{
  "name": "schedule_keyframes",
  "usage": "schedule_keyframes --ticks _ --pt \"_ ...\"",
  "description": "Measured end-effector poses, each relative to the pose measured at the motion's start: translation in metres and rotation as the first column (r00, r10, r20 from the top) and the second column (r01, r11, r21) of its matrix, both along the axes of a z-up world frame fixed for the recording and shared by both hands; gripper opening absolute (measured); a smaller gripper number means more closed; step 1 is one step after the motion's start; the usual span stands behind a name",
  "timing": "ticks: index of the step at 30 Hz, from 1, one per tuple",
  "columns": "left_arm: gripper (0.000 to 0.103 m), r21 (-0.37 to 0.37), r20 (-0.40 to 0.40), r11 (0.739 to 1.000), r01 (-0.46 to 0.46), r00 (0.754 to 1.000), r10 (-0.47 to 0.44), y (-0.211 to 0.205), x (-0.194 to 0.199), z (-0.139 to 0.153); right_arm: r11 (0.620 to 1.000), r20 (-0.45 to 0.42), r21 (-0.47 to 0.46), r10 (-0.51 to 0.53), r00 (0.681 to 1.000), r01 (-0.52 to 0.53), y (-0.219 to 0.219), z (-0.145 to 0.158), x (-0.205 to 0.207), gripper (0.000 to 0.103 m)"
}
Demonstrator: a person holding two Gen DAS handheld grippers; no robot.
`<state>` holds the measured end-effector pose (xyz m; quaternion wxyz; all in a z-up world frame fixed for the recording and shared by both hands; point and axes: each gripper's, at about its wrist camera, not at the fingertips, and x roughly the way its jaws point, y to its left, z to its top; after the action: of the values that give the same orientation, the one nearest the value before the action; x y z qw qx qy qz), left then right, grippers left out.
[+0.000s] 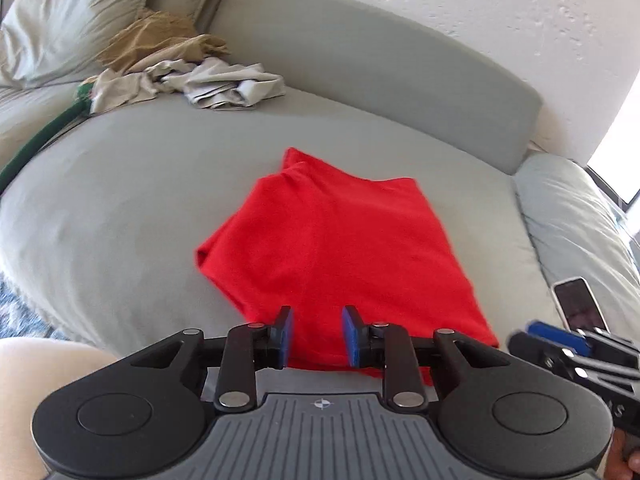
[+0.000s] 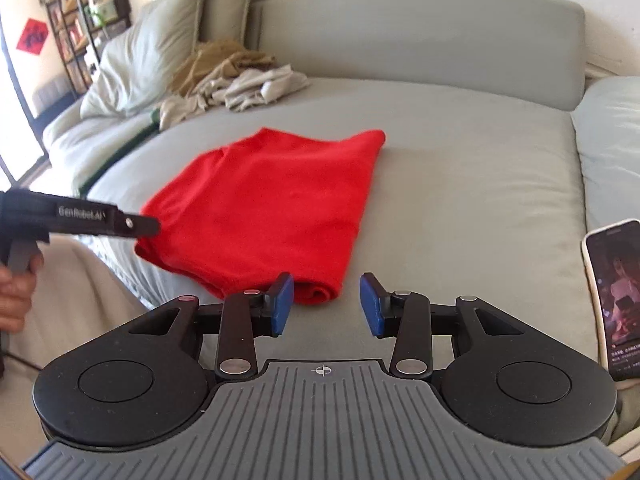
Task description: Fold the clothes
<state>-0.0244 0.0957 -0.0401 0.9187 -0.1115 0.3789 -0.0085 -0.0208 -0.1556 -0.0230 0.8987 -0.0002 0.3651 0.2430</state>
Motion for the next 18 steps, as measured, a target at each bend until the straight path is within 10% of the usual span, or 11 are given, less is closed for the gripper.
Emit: schedule_keyframes --ticks 8,10,12,18 --pt "0.031 0.048 -0.160 0.996 -0.072 0.984 0.079 0.003 -0.001 -0.011 0.995 -0.059 -0.048 0.079 0.995 -0.082 0.037 -0.030 0.016 0.024" --pt "0.035 -0.024 -0.144 0.993 -0.119 0.983 0.114 0.017 -0.015 -0.001 0.997 -0.109 -0.010 0.073 0.991 -0.075 0.023 -0.025 0.010 0.029" --pt "0.045 -0.101 -0.125 0.981 -0.166 0.980 0.153 0.031 -0.028 0.006 0.998 -0.156 0.034 0.066 0.986 -0.062 0.008 -0.021 0.005 0.055" --pt "0.064 -0.249 -0.099 0.924 -0.291 0.956 0.275 0.056 -0.025 -0.002 0.945 -0.264 0.313 -0.007 0.965 0.092 -0.033 -0.019 0.023 0.071"
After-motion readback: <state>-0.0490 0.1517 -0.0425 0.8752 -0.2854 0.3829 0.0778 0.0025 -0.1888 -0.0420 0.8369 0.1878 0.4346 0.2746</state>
